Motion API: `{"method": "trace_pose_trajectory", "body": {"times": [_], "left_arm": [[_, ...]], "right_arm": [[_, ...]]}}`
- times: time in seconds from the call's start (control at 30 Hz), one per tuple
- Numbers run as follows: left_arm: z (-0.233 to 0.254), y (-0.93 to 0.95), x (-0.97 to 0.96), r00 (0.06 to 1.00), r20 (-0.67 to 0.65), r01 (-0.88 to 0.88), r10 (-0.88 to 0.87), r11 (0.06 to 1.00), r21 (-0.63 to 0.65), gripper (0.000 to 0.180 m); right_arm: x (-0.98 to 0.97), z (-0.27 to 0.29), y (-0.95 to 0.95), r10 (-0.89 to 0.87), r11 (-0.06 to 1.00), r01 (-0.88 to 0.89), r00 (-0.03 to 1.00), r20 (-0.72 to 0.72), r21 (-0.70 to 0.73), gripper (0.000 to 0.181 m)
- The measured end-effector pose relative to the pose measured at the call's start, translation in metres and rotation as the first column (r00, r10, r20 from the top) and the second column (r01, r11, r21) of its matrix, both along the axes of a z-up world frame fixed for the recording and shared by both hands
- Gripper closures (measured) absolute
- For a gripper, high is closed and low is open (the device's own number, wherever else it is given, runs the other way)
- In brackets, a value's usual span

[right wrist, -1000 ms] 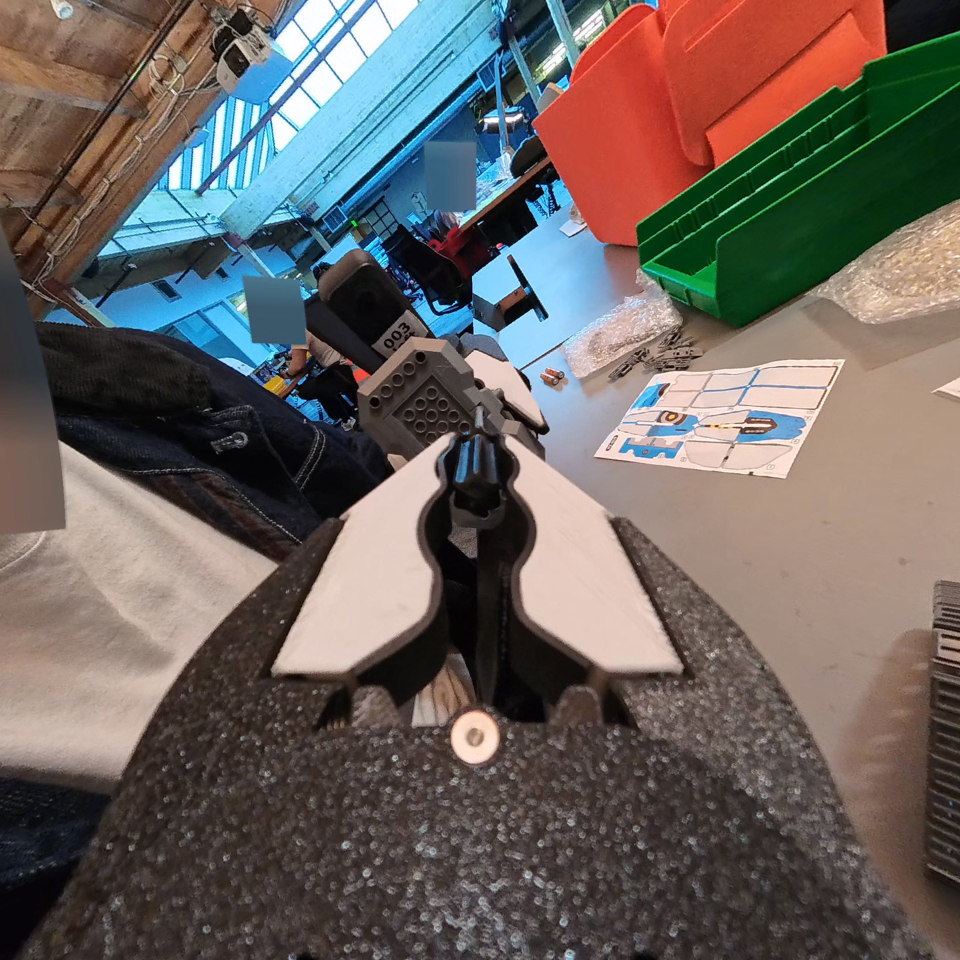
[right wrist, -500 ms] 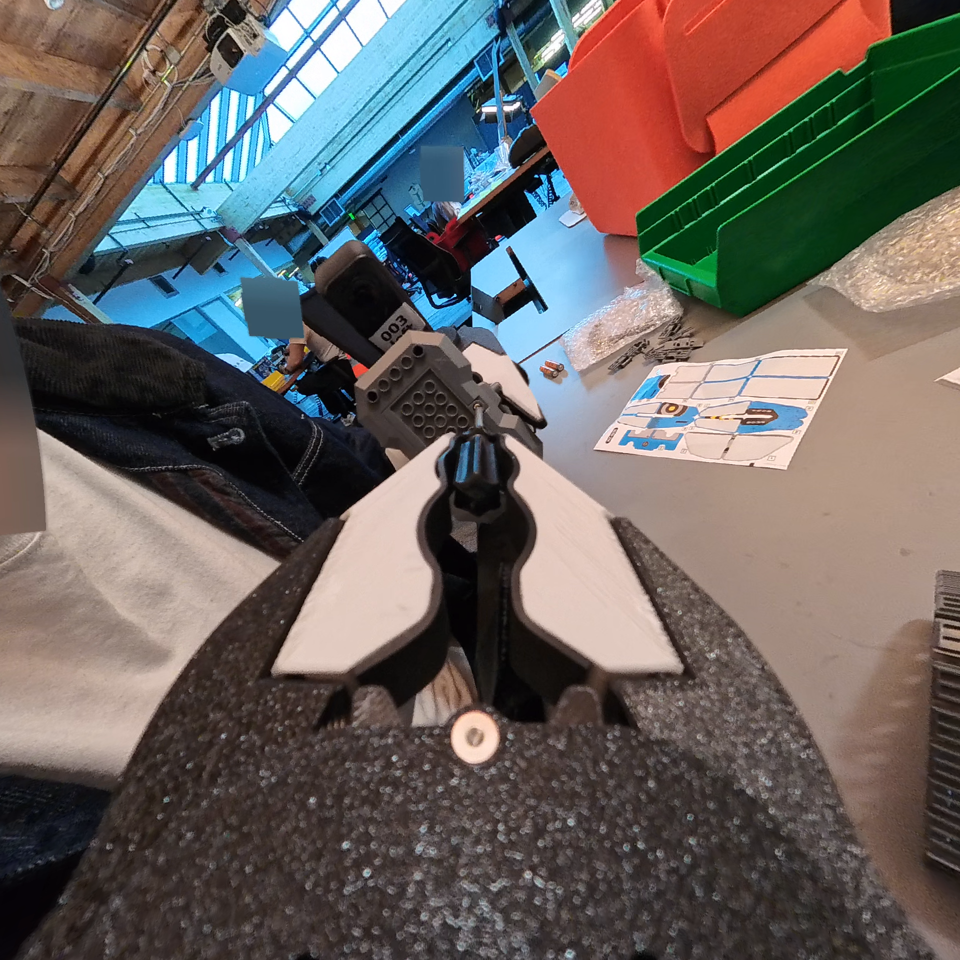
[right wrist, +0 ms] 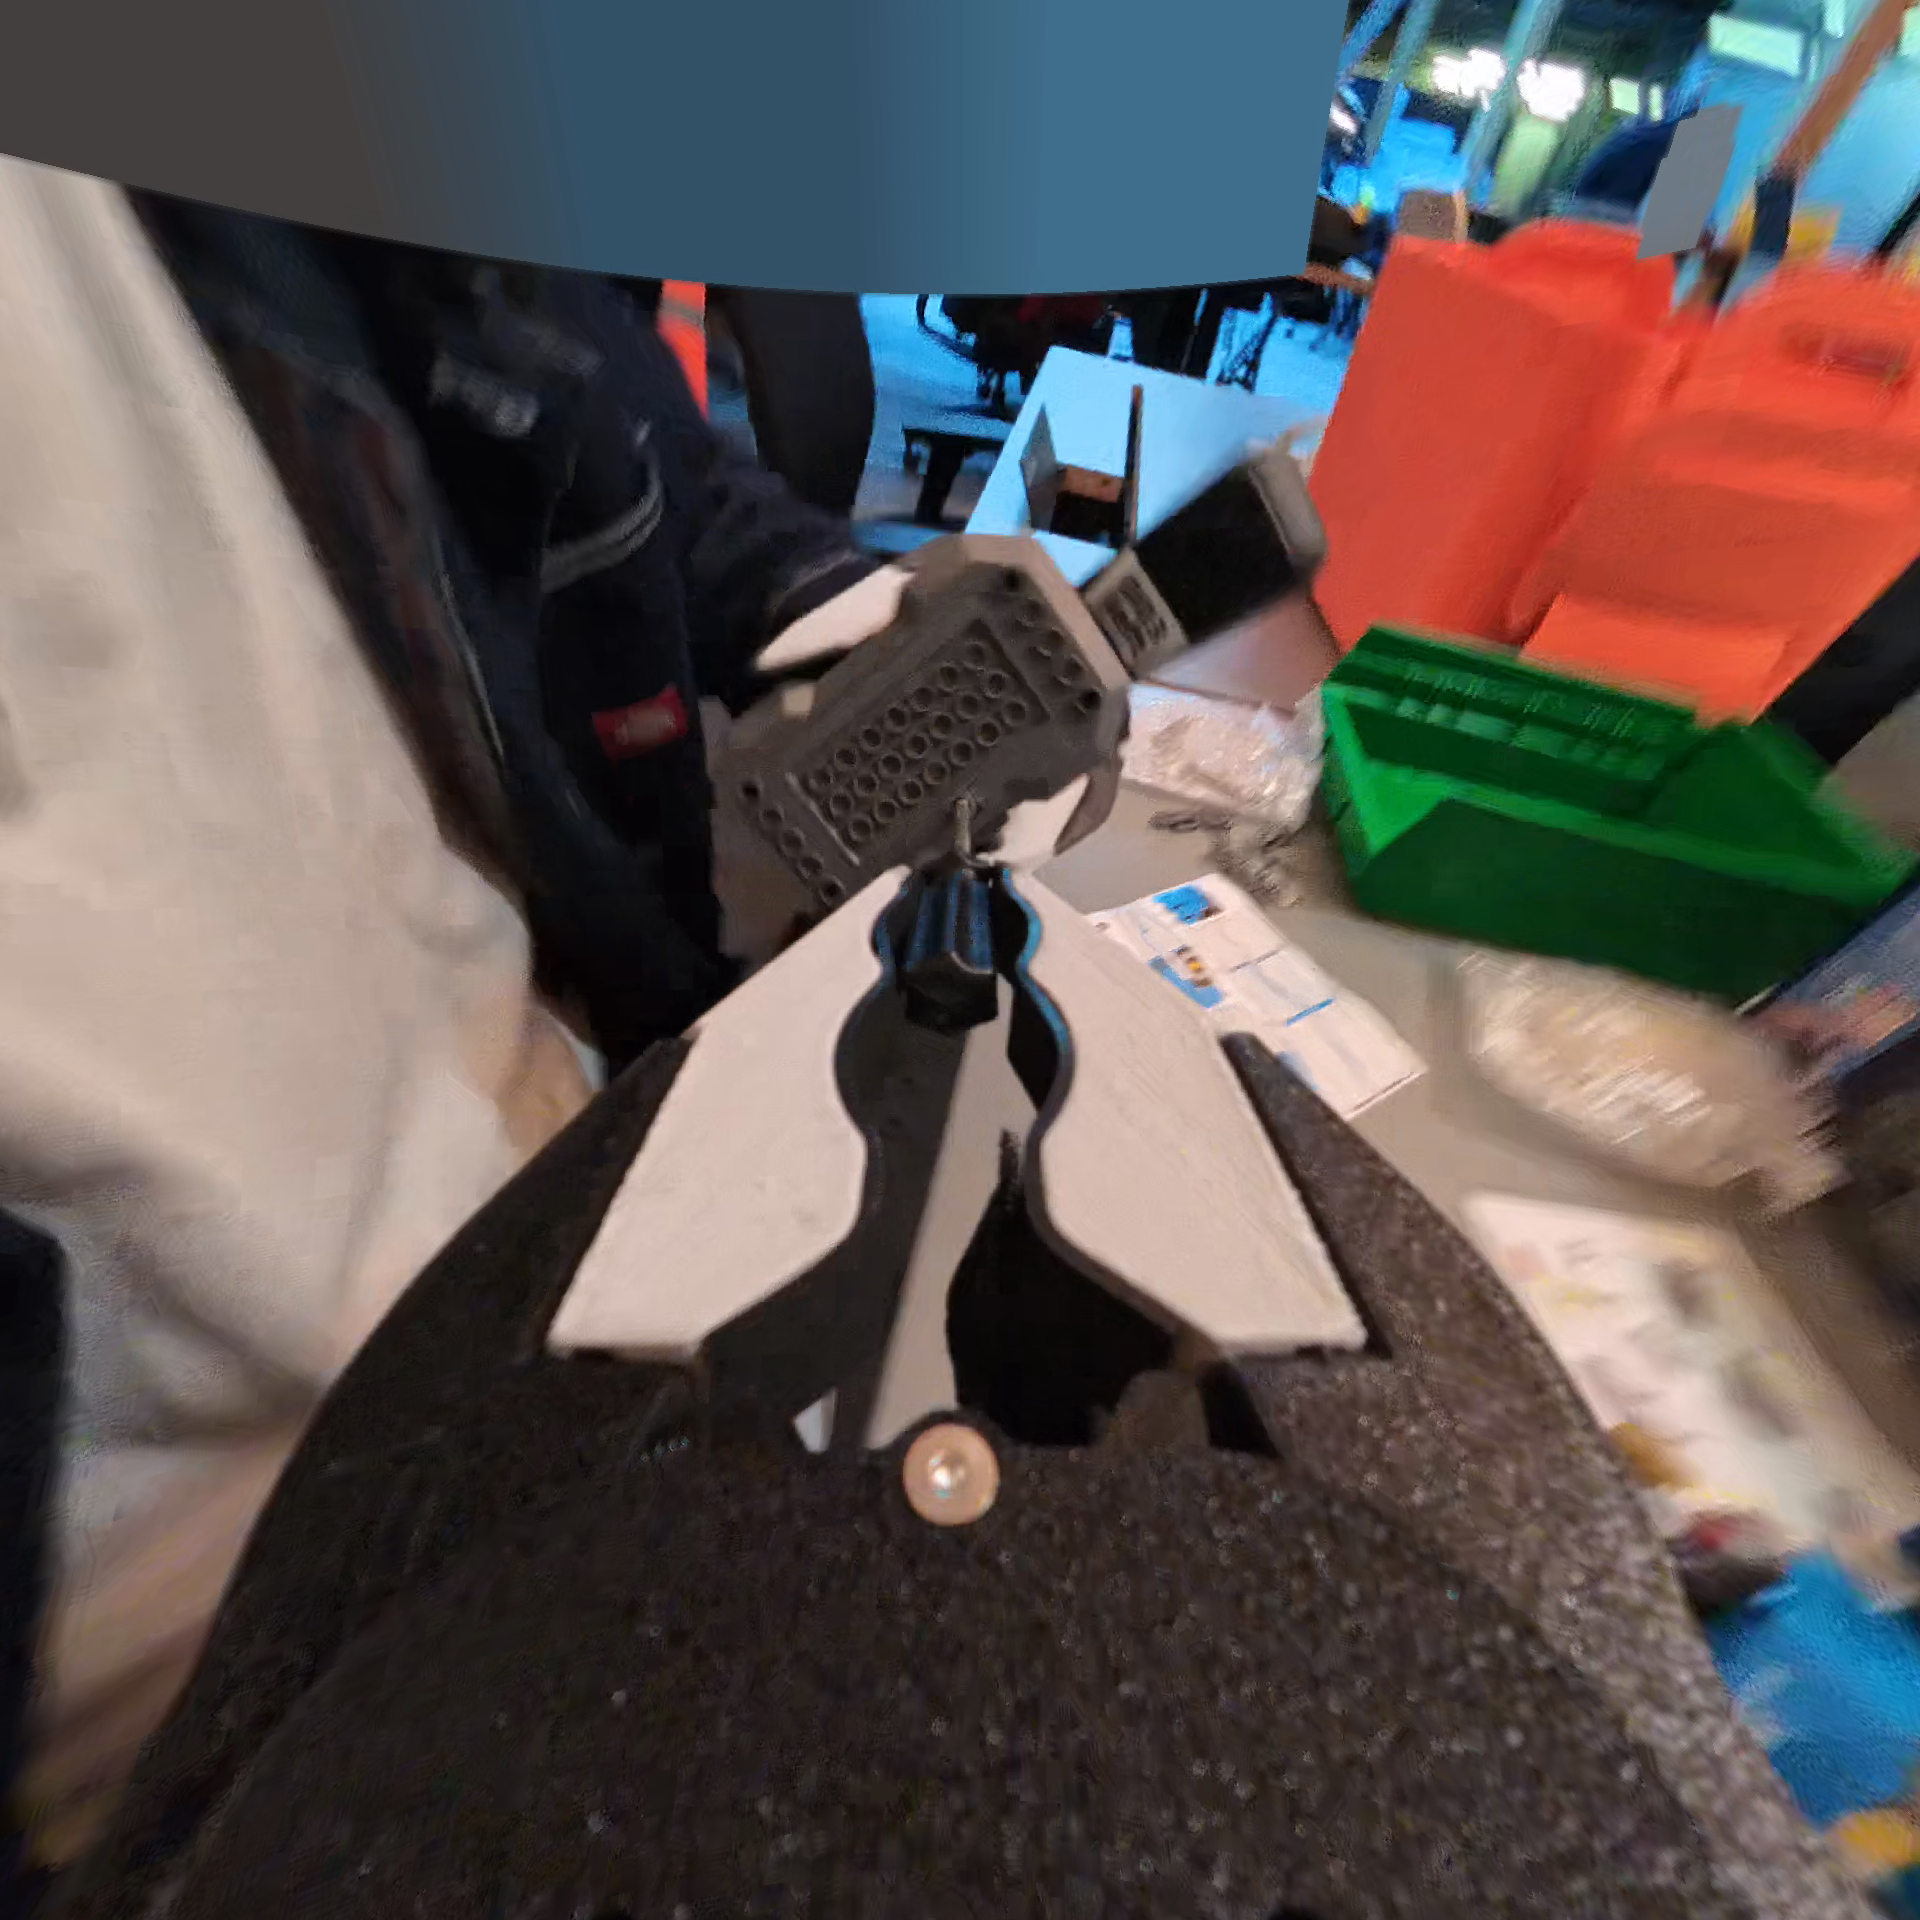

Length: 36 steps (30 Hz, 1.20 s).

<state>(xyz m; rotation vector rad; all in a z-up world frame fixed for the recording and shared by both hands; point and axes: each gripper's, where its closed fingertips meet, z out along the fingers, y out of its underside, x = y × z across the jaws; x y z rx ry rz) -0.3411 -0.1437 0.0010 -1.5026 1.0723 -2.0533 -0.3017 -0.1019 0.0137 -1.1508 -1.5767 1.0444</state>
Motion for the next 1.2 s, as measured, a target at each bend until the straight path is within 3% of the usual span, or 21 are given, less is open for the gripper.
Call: {"method": "trace_pose_trajectory", "body": {"times": [0.1, 0.2, 0.27, 0.3, 0.47, 0.57, 0.67, 0.73, 0.8, 0.93, 1.2], "left_arm": [[0.016, -0.015, -0.005, 0.981, 0.109, 0.178, -0.159, 0.965, -0.19, 0.111], [0.021, -0.013, -0.007, 0.963, 0.188, 0.241, -0.195, 0.932, -0.27, 0.11], [0.012, -0.012, -0.002, 0.969, 0.15, 0.232, -0.198, 0.936, -0.265, 0.11], [0.009, -0.011, 0.0, 0.971, 0.141, 0.225, -0.194, 0.939, -0.259, 0.111], [0.001, -0.004, 0.007, 0.992, 0.092, 0.087, -0.082, 0.995, -0.044, 0.111], [-0.004, 0.022, 0.009, 0.986, 0.064, -0.16, 0.151, 0.973, 0.165, 0.112], [-0.023, 0.056, 0.008, 0.891, 0.014, -0.402, 0.455, 0.773, 0.491, 0.111], [-0.029, 0.07, 0.002, 0.808, 0.033, -0.467, 0.588, 0.605, 0.645, 0.111], [-0.034, 0.075, -0.001, 0.76, 0.045, -0.46, 0.648, 0.488, 0.742, 0.111], [-0.043, 0.071, -0.001, 0.739, 0.029, -0.37, 0.674, 0.37, 0.852, 0.111], [-0.047, 0.063, 0.002, 0.759, -0.008, -0.319, 0.651, 0.382, 0.868, 0.111]], "right_arm": [[0.001, 0.01, -0.018, 0.08, 0.928, -0.086, 0.996, 0.032, 0.362, 0.169], [0.0, 0.013, -0.022, 0.073, 0.76, -0.108, 0.994, 0.082, 0.641, 0.17], [0.002, 0.007, -0.025, 0.067, 0.656, -0.159, 0.986, 0.153, 0.737, 0.168], [0.004, 0.005, -0.024, 0.06, 0.654, -0.17, 0.983, 0.174, 0.737, 0.168], [0.011, 0.013, -0.015, 0.039, 0.848, -0.089, 0.994, 0.106, 0.522, 0.169], [0.012, 0.016, 0.008, -0.086, 0.969, 0.079, 0.996, 0.021, 0.234, 0.169], [0.012, 0.006, 0.035, -0.234, 0.952, 0.222, 0.972, -0.034, -0.209, 0.169], [0.012, -0.005, 0.044, -0.279, 0.844, 0.219, 0.959, -0.051, -0.49, 0.169], [0.011, -0.01, 0.045, -0.291, 0.729, 0.155, 0.952, -0.096, -0.666, 0.169], [0.005, -0.022, 0.045, -0.315, 0.639, 0.143, 0.945, -0.088, -0.756, 0.169], [-0.001, -0.023, 0.036, -0.28, 0.644, 0.135, 0.958, -0.067, -0.753, 0.169]]}}
